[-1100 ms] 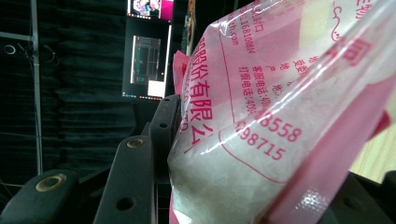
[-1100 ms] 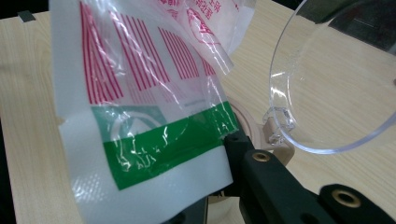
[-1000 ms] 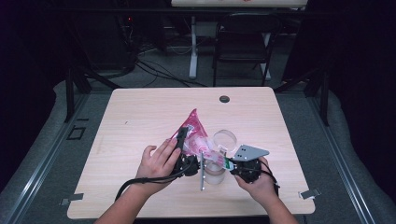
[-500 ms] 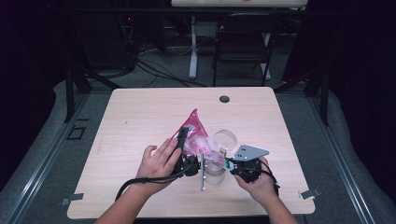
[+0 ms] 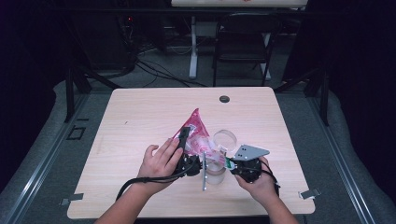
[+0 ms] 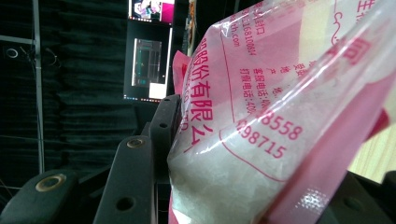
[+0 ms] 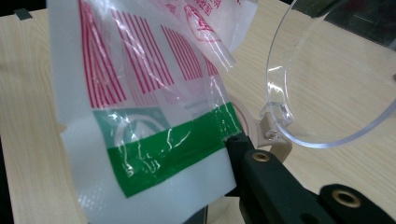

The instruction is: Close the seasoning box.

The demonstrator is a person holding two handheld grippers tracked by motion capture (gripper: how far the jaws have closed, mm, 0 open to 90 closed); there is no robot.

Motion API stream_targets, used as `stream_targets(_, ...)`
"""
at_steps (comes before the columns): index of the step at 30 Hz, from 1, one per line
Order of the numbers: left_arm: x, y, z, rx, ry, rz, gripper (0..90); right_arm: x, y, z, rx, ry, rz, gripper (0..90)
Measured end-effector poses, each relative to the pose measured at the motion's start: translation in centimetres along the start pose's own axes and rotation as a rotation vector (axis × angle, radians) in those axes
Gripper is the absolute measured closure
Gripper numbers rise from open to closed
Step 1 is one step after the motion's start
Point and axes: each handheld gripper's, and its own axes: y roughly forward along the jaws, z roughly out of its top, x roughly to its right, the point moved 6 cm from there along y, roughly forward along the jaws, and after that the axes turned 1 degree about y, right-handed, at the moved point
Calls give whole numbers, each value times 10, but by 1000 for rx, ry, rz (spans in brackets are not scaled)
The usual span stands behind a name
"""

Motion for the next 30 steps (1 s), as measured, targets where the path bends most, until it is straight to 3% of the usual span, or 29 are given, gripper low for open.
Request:
stream_targets(1,0,1,0,15,-6,3,594,0,0,0,-1,-1,2,900)
stream_targets(30,2,0,-2,3,-12,-6,595,-1,1,0,-3,-6,-2,900)
